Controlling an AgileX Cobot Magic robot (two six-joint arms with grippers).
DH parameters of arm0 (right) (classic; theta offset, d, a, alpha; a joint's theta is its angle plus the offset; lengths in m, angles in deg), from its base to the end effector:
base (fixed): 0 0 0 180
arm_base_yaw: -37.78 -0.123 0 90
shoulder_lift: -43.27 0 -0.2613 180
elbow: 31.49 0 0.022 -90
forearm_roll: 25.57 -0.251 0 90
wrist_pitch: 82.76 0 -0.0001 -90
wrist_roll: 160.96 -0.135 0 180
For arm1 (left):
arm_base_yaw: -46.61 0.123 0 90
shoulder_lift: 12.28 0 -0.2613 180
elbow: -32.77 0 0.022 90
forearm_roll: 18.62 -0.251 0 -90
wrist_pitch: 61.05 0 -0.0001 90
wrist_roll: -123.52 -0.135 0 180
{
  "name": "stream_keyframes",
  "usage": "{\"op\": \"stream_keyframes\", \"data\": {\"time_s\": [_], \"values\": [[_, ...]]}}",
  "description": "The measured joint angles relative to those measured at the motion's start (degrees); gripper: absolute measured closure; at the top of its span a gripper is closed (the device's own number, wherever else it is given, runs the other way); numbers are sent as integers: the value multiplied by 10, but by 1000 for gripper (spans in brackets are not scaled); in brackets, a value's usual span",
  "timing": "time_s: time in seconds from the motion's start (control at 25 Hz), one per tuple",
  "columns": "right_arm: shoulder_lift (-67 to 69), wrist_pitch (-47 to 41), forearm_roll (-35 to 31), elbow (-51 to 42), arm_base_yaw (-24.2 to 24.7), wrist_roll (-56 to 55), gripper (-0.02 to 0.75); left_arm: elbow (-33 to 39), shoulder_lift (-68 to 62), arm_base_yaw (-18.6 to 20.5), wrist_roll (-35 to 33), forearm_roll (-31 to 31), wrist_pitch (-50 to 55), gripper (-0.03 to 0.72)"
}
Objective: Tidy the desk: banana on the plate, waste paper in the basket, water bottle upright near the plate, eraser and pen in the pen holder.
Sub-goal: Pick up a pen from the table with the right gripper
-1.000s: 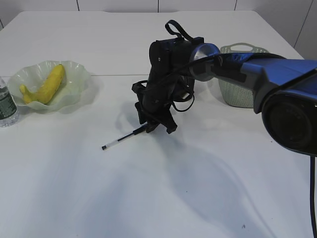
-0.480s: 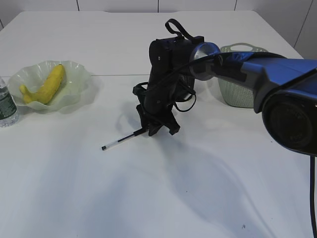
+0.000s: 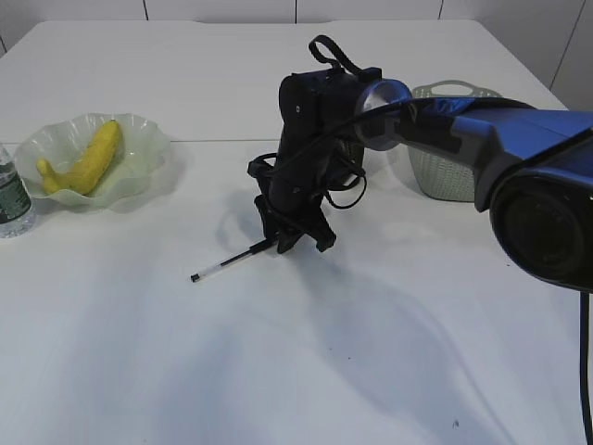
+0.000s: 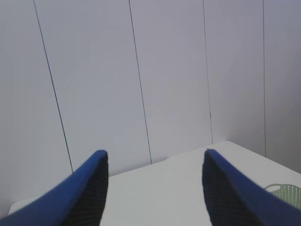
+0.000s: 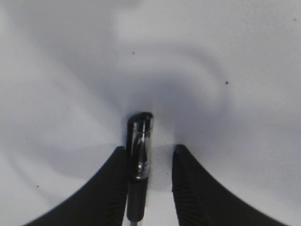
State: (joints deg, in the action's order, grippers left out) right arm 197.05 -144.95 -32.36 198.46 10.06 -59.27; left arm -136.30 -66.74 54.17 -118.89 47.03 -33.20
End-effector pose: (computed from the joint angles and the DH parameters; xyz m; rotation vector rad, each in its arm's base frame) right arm 0.4503 0.2526 0.0696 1.3648 2.7360 0.4021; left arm 0.1924 -0.0325 0.4862 0.2746 1.3515 -0.1945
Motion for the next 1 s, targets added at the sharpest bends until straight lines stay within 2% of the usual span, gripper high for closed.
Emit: {"op": "stream_keyframes", "data": {"time_s": [0.64,1.0], "values": [[0,26,7,0,-1,1,486,0,0,0,0,0,2,246],[0,0,10,0,-1,6,486,0,0,0,0,0,5,245]]}}
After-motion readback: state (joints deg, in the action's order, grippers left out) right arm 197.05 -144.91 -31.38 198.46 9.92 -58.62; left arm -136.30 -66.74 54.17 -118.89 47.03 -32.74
